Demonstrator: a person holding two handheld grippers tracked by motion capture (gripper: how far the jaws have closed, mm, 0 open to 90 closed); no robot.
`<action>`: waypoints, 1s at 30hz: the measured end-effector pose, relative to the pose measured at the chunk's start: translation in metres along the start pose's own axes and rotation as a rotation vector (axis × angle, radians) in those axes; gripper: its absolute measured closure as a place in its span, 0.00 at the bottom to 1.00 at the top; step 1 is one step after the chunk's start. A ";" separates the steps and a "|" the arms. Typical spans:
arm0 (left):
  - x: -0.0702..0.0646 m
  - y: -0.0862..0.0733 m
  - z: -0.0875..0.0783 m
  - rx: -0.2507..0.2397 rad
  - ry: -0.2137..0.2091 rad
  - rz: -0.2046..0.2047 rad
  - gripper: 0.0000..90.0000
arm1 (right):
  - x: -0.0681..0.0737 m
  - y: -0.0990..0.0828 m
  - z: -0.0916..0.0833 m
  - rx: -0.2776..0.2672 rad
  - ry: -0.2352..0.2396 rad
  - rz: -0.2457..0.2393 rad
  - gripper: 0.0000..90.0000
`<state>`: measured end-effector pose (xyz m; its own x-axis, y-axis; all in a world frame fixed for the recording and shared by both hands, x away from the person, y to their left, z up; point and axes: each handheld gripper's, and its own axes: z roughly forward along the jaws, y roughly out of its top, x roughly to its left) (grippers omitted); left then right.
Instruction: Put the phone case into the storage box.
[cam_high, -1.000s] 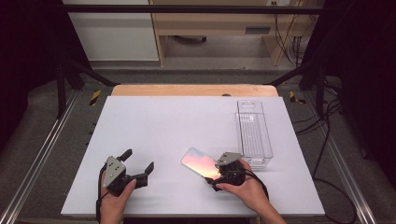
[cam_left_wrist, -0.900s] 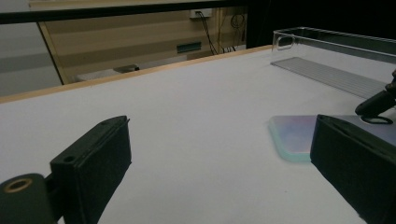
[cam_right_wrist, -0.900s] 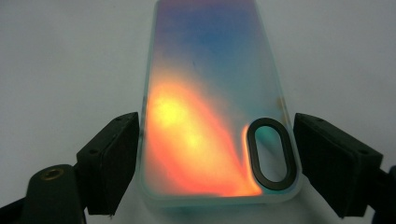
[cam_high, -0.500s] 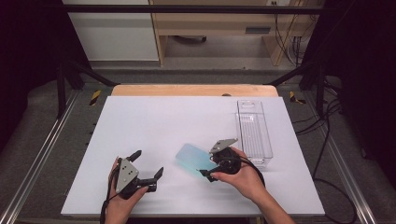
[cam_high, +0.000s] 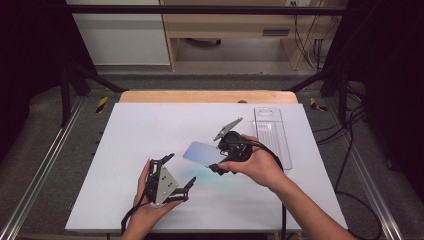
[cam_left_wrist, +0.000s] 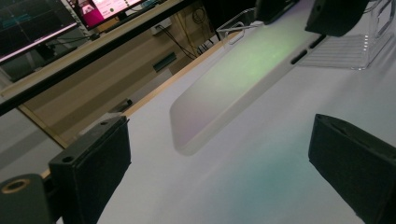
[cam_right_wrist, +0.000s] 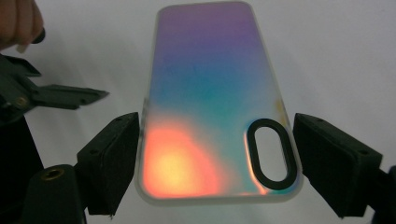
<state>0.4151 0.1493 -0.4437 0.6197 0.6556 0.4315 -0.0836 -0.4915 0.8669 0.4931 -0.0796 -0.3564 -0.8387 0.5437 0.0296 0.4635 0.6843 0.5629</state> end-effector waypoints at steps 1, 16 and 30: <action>0.001 0.002 0.005 0.003 0.001 0.011 0.06 | 0.000 0.003 -0.003 0.005 0.000 -0.001 0.20; 0.000 0.001 0.015 -0.007 0.105 0.163 0.14 | 0.015 0.029 -0.004 0.063 -0.005 -0.052 0.20; 0.001 -0.002 0.012 0.001 0.128 0.206 0.29 | 0.020 0.039 -0.001 0.079 0.006 -0.074 0.20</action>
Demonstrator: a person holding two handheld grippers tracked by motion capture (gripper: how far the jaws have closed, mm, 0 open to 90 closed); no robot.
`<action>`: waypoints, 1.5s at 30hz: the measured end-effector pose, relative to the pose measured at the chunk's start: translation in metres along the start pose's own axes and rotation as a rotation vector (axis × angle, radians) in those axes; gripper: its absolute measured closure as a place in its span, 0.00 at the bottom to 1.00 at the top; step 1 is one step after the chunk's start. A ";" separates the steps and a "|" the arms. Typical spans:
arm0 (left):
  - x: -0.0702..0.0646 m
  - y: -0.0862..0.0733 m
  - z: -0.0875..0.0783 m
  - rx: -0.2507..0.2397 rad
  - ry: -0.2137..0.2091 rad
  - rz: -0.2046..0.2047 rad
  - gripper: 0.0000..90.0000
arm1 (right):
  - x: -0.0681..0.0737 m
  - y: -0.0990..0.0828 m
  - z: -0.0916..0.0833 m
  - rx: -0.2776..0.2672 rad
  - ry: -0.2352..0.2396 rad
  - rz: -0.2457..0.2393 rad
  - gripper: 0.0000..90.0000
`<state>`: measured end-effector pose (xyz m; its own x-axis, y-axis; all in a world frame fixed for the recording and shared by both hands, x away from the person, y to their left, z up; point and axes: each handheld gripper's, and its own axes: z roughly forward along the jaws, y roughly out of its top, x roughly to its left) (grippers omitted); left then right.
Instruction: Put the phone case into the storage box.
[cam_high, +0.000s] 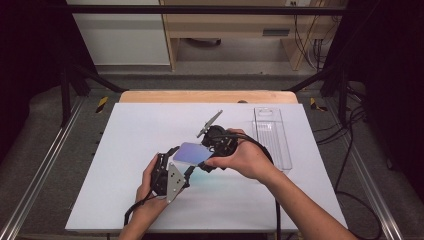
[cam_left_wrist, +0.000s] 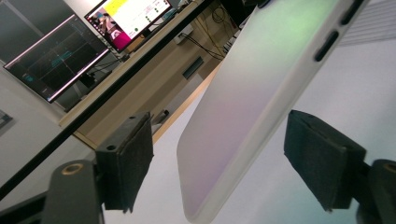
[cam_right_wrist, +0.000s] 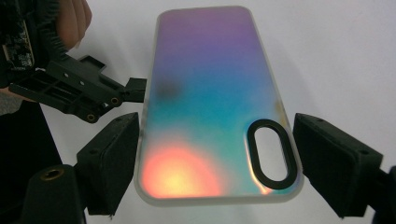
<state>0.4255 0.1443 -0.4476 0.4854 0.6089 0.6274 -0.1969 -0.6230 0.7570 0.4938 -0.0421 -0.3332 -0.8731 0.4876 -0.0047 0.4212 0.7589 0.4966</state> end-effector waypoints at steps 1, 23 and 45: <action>-0.001 0.000 0.000 0.001 0.003 0.010 0.30 | 0.000 0.001 0.000 0.001 0.002 0.000 0.20; 0.001 0.000 -0.004 -0.008 0.044 0.056 0.61 | 0.006 0.009 -0.001 -0.021 0.028 -0.005 0.20; 0.000 -0.004 -0.008 0.005 0.050 0.112 0.89 | 0.002 0.014 -0.003 -0.042 0.081 0.015 0.21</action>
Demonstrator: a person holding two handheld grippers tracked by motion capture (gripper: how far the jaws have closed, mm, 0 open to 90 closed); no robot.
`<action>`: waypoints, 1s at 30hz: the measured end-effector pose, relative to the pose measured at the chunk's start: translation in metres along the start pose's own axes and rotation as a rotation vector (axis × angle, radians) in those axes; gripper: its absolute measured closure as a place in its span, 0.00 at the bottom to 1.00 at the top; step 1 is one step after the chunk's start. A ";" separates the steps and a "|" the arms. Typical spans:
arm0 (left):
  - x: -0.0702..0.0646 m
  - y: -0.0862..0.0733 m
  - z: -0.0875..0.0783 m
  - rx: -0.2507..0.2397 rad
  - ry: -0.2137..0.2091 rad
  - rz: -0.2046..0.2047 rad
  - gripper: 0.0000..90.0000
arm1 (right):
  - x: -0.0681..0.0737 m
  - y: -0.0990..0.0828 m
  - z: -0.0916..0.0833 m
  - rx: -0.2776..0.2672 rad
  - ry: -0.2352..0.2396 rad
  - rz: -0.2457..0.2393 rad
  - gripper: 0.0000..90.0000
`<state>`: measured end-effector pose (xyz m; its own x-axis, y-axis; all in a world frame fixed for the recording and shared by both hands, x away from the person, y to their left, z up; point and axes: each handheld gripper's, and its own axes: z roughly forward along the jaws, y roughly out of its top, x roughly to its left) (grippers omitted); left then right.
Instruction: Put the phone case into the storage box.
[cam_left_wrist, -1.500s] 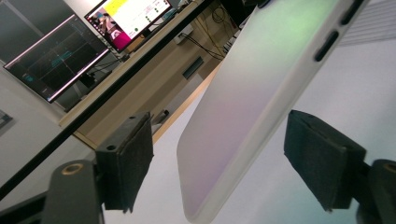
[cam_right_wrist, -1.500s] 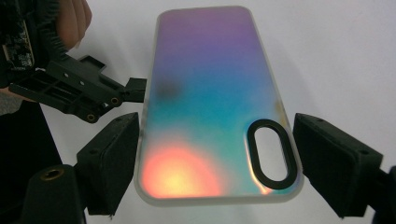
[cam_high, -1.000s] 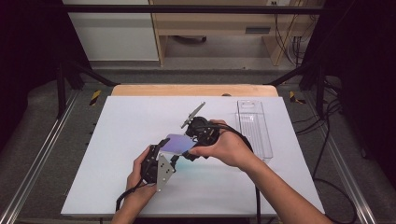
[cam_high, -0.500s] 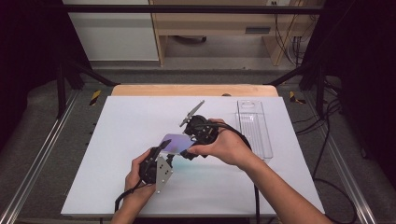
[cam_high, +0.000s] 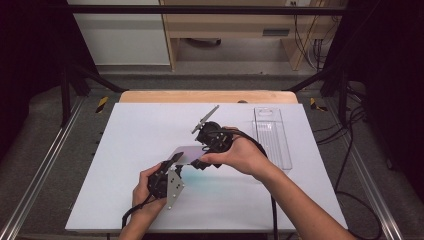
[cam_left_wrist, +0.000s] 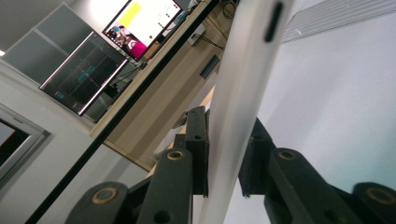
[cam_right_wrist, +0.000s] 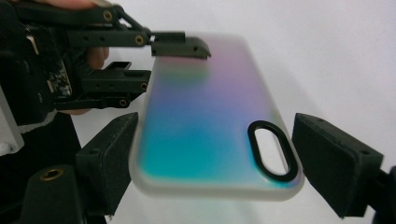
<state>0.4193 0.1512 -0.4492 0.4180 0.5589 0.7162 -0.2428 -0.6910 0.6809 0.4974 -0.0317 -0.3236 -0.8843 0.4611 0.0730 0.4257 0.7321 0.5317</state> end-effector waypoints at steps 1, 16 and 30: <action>0.000 -0.001 0.000 -0.007 -0.002 -0.014 0.90 | 0.000 0.000 0.000 -0.008 0.000 -0.002 0.21; 0.011 -0.010 -0.003 0.018 0.014 -0.123 0.90 | -0.008 -0.007 -0.017 -0.119 -0.031 0.049 0.12; 0.030 -0.022 -0.006 0.024 0.011 -0.378 0.90 | -0.016 -0.025 -0.024 -0.259 -0.090 0.097 0.08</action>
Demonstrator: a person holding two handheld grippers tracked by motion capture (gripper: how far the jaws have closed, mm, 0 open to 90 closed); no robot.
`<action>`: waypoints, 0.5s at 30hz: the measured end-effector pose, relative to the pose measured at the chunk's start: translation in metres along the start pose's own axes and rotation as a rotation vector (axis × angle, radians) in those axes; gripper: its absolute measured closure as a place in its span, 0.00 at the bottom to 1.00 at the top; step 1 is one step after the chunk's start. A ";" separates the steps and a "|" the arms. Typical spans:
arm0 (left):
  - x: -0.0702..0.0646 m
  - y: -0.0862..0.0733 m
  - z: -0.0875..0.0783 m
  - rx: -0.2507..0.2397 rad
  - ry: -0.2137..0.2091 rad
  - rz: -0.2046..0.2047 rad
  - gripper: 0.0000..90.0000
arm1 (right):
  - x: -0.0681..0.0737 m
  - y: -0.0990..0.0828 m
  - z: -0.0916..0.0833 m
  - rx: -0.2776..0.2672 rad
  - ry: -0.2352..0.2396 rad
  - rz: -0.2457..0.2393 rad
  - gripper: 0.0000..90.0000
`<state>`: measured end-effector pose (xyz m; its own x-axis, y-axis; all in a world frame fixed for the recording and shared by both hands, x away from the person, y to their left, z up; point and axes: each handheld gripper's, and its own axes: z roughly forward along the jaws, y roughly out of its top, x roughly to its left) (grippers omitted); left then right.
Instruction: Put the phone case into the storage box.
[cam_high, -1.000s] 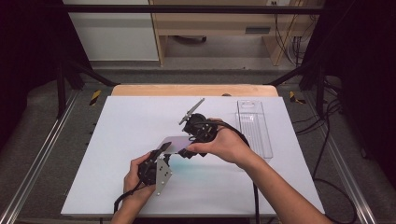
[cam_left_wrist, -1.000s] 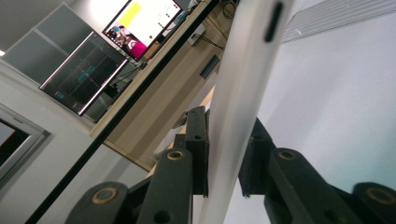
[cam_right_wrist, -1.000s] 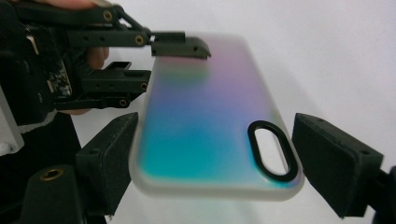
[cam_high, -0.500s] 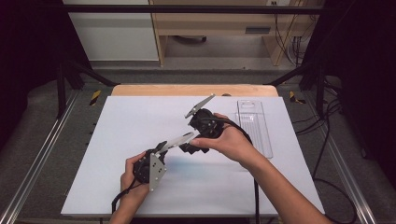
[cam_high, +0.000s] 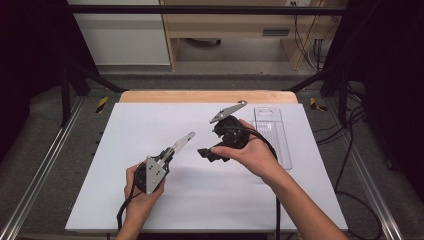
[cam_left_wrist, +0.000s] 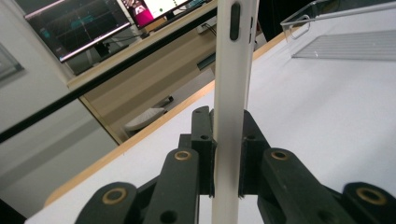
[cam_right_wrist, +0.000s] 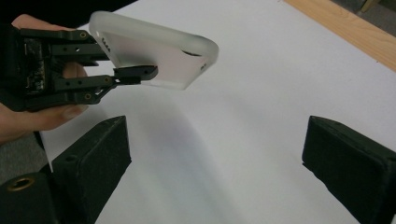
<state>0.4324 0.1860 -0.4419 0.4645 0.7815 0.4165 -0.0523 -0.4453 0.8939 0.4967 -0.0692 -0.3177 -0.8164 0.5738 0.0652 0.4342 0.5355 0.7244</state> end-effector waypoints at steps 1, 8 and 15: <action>0.002 0.000 0.000 -0.003 -0.002 -0.024 0.90 | 0.000 -0.002 0.000 -0.017 -0.006 0.009 0.08; 0.015 -0.003 -0.003 -0.017 -0.013 -0.175 0.90 | -0.001 -0.014 0.002 -0.139 -0.050 0.053 0.07; 0.018 -0.003 -0.004 -0.029 -0.044 -0.291 0.90 | 0.005 -0.023 0.003 -0.298 -0.107 0.090 0.05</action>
<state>0.4369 0.2034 -0.4366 0.5016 0.8545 0.1347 0.0639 -0.1919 0.9793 0.4835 -0.0770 -0.3359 -0.7287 0.6805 0.0771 0.3594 0.2841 0.8889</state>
